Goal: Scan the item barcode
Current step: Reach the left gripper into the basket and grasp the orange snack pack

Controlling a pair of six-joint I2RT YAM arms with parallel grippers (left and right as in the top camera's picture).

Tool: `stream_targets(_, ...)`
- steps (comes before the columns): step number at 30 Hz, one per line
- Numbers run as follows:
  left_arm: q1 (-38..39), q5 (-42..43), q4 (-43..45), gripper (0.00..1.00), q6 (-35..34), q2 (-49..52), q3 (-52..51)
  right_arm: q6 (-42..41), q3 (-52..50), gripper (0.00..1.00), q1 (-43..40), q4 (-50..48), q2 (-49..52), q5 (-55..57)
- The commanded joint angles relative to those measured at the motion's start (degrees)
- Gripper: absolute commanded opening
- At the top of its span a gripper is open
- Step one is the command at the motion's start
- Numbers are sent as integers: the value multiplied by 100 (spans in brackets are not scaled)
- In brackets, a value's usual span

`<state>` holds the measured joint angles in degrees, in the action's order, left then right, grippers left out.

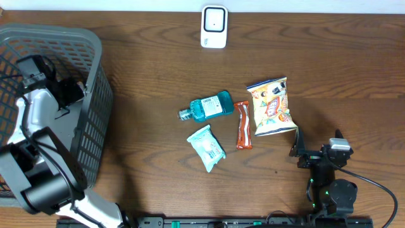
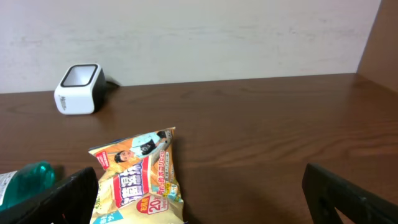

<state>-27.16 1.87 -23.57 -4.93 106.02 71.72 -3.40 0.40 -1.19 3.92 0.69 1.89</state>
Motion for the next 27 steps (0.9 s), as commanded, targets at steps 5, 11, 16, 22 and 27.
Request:
stream_targets(5,-7,203,315,94,664,264,61,28,-9,99,50,15,-31,7)
stream_targets(11,39,223,426,97,1008,267,61,28,-9,99,50,15,-31,7)
stream_targets(16,50,649,581,100,1091,289,61,28,-9,99,50,15,-31,7)
stream_targets(22,50,693,623,99,1095,492,59,28,-9,99,50,15,-31,7)
stream_targets(27,50,695,688,98,1093,872,57,28,-9,99,50,15,-31,7)
